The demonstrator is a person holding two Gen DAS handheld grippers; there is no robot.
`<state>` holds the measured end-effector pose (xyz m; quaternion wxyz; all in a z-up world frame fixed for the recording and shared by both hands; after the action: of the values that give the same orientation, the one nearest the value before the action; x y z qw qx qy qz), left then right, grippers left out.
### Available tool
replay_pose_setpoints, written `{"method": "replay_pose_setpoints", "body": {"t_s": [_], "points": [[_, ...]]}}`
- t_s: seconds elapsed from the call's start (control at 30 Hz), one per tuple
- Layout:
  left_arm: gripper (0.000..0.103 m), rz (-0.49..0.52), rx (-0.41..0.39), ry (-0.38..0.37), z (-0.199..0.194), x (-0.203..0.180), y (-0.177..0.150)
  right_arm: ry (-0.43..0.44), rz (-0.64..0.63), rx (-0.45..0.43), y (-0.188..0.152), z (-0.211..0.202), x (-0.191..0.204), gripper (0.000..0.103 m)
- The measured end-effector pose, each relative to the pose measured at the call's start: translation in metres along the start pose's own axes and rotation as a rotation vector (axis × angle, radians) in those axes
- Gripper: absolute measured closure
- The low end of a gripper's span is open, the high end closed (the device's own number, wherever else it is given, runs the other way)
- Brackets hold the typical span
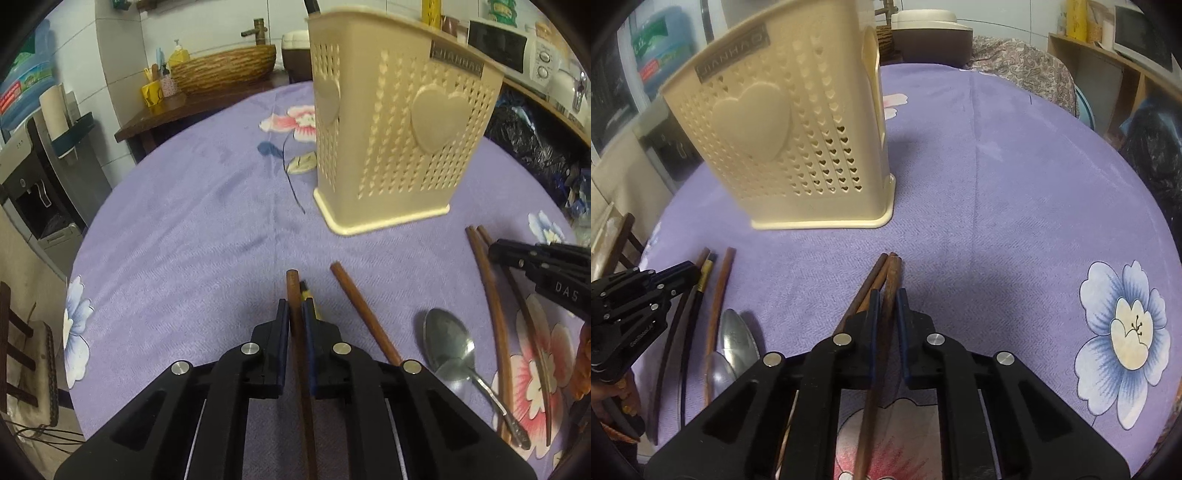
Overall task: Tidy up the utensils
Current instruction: 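Lift the wooden chopstick with the right gripper while the left gripper grasps a wooden chopstick, then lower both held chopsticks into the cream holder and open both grippers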
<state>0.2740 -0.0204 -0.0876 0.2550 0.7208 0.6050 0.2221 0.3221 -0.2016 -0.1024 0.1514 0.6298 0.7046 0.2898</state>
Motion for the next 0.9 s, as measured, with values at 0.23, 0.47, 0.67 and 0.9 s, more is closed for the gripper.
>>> {"method": "replay_pose_setpoints", "body": {"t_s": [0.23,0.47,0.67,0.9], "points": [[0.094,-0.046,-0.156,-0.094,-0.059,0.008,0.018,0.118,0.071,-0.083,0.003,-0.041,-0.012,0.095],[0.095,-0.092,-0.295,-0.154,-0.119,0.024,0.029,0.182,0.027,-0.234,0.007,-0.118,-0.006,0.095],[0.095,-0.121,-0.367,-0.195,-0.154,0.033,0.031,0.207,-0.019,-0.343,0.007,-0.174,-0.003,0.095],[0.095,-0.141,-0.393,-0.209,-0.168,0.041,0.035,0.201,-0.086,-0.354,0.012,-0.187,0.013,0.095]]}}
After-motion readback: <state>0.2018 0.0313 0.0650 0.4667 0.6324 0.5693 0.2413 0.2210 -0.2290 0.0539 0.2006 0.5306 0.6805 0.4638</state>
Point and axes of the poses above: each gripper's, at about its wrist camera, not at the fingertips, and z roughly the way its jaws point, x to its left, y to its top, the point moved 1 cm from there along z, roughly the way its jaws point, and after that the axes turned 2 degrees about -z, right-handed, at the moved point
